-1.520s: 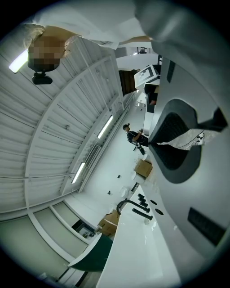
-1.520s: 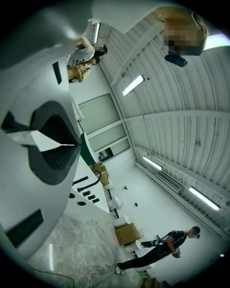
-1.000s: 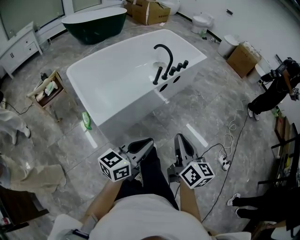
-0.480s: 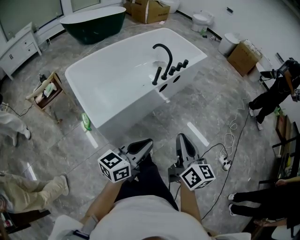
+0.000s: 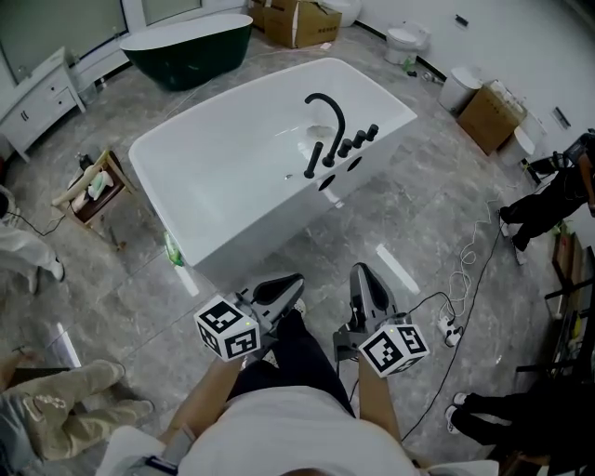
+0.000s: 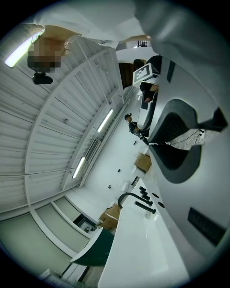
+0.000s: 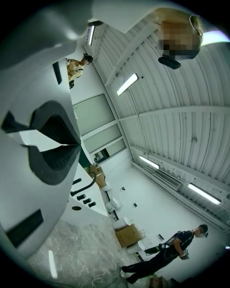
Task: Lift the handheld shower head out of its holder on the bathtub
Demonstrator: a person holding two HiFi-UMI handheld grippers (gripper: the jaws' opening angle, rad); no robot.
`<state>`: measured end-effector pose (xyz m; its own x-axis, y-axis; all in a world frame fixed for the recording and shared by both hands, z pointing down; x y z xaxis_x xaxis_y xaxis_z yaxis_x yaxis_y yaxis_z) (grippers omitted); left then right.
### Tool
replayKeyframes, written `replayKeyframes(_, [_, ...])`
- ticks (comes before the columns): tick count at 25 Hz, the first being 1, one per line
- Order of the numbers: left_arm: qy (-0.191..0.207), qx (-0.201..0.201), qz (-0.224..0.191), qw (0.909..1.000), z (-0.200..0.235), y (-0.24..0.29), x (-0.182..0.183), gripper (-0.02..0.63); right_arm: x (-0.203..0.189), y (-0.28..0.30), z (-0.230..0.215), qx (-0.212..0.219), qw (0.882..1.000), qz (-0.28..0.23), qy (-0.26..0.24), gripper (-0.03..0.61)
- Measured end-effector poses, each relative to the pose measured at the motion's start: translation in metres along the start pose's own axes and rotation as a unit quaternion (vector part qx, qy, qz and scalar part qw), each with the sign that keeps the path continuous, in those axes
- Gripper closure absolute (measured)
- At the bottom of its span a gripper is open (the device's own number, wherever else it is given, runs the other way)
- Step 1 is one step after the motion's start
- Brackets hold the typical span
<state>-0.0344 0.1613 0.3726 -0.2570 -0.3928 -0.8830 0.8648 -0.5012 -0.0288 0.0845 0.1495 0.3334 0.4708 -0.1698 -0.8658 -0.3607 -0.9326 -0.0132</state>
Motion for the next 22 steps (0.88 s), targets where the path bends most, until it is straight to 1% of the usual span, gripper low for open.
replayKeyframes(8, [-0.002, 0.007, 0.001, 1.0, 0.026, 0.021, 0.009, 0.594, 0.009, 0.031, -0.008, 0.016, 1.0, -0.001, 0.006, 0.56])
replayKeyframes(22, [-0.007, 0.013, 0.005, 0.9999, 0.076, 0.065, 0.026, 0.594, 0.015, 0.089, -0.046, 0.008, 1.0, 0.018, 0.011, 0.56])
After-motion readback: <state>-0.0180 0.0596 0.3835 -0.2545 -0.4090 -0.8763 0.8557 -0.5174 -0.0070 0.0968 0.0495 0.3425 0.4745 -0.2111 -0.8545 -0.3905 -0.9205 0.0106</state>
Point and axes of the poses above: the fingertips, and each gripper's own axes: y forward along the fingers, z to its left, x out of its top, the point moved 1 cm from there along -y, backward along the fingers, and after that the axes turned 2 degrees about -z, right-handed, at the moved point
